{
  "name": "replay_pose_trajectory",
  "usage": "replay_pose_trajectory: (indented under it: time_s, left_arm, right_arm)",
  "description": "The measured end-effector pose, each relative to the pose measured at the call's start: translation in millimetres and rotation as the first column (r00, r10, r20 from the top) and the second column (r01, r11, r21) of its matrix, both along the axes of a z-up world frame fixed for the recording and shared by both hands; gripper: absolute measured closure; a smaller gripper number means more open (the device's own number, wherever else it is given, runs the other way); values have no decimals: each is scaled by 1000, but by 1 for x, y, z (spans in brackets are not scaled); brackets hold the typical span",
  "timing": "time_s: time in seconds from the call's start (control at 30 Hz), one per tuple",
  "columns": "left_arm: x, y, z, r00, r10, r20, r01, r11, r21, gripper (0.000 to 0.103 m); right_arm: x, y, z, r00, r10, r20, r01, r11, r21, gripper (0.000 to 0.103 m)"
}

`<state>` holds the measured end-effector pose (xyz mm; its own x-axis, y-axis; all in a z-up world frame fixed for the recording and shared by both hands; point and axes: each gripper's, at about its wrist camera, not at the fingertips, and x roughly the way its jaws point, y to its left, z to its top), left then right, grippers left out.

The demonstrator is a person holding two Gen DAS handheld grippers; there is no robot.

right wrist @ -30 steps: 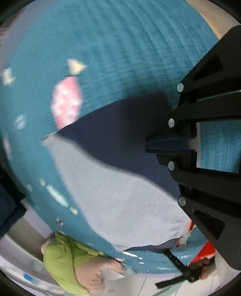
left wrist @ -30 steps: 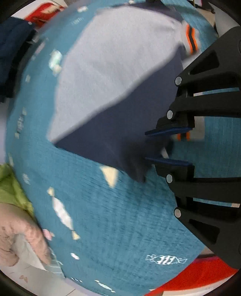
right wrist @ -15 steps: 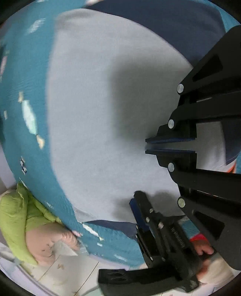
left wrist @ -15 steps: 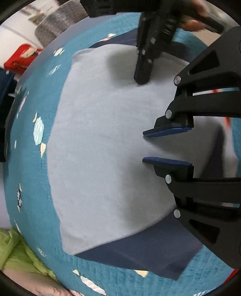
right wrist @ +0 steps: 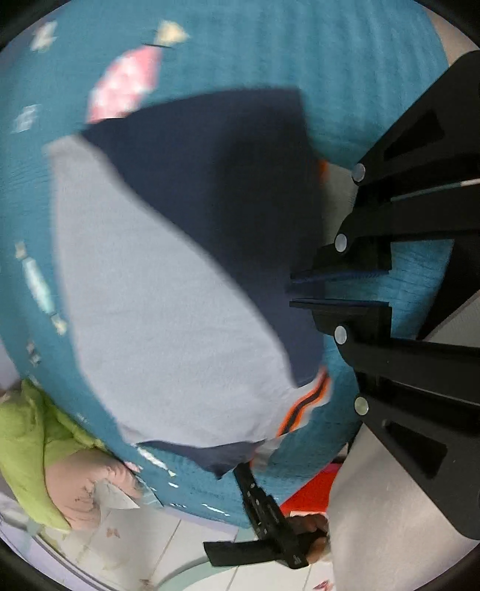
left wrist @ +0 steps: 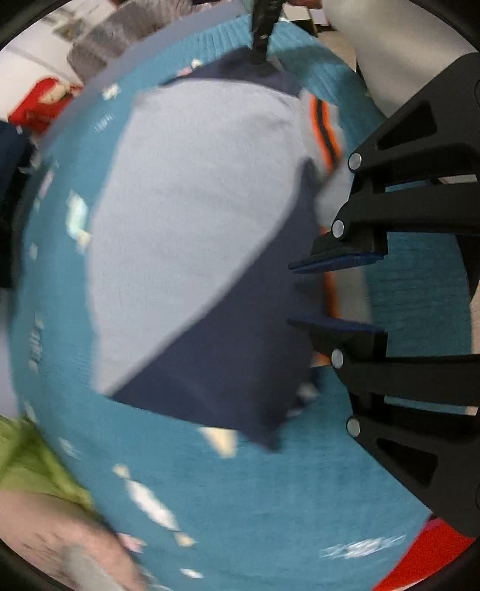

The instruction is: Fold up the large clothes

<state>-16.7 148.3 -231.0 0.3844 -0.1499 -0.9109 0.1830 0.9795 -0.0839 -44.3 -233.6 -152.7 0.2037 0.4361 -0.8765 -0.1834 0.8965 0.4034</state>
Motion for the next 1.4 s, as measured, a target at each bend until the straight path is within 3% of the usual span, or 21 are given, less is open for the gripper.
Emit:
replay_pose_trajectory:
  time_s: [0.13, 0.2, 0.3, 0.4, 0.53, 0.6, 0.67, 0.7, 0.83, 0.93, 1.0, 1.07, 1.13, 1.23, 1.37, 1.4]
  left_arm:
    - [51, -14, 26, 993, -36, 110, 38, 999, -15, 78]
    - [89, -31, 32, 986, -29, 166, 40, 997, -63, 78]
    - [144, -54, 30, 982, -1, 189, 30, 987, -155, 78]
    - [183, -74, 9, 988, 13, 151, 22, 974, -225, 78]
    - [207, -78, -39, 995, 73, 71, -56, 977, -207, 79]
    - [204, -65, -53, 994, 78, 78, -53, 956, -290, 79]
    - [194, -52, -53, 990, 97, 101, -70, 967, -244, 98]
    - [191, -43, -53, 988, 105, 116, -80, 976, -202, 101]
    - [187, -1, -55, 984, 141, 110, -109, 960, -257, 101]
    - [179, 23, -48, 973, 179, 143, -149, 969, -195, 100]
    - [179, 35, -46, 967, 211, 146, -185, 968, -171, 100]
    - [178, 45, -47, 962, 232, 143, -208, 964, -165, 100]
    - [177, 55, -49, 949, 279, 147, -269, 959, -87, 101]
    - [171, 68, -46, 950, 285, 127, -270, 955, -123, 101]
    - [157, 65, -38, 955, 258, 146, -256, 966, -32, 101]
    - [154, 64, -38, 956, 256, 145, -255, 967, -29, 101]
  right_arm:
    - [59, 15, 23, 990, -4, 143, 3, 1000, 9, 93]
    - [93, 34, 23, 978, -40, 203, 41, 999, 3, 93]
    - [137, 62, 10, 972, -96, 215, 83, 994, 70, 93]
    - [173, 98, -16, 972, -116, 203, 104, 992, 71, 93]
    - [192, 104, -57, 979, -112, 168, 111, 994, 15, 97]
    - [191, 92, -69, 982, -101, 157, 89, 993, 78, 101]
    - [184, 76, -69, 983, -100, 152, 83, 990, 115, 103]
    - [180, 63, -66, 983, -101, 156, 81, 988, 133, 103]
    - [166, 11, -61, 970, -148, 195, 143, 989, 41, 103]
    - [159, -32, -61, 957, -227, 182, 214, 973, 88, 103]
    - [153, -50, -61, 942, -268, 201, 285, 957, -58, 103]
    - [146, -71, -61, 934, -298, 197, 308, 951, -24, 103]
    - [138, -85, -56, 922, -346, 172, 348, 937, 21, 103]
    - [131, -87, -48, 928, -328, 177, 337, 941, -23, 102]
    - [117, -91, -32, 927, -350, 135, 353, 935, -2, 95]
    - [114, -94, -31, 924, -367, 106, 366, 930, 25, 89]
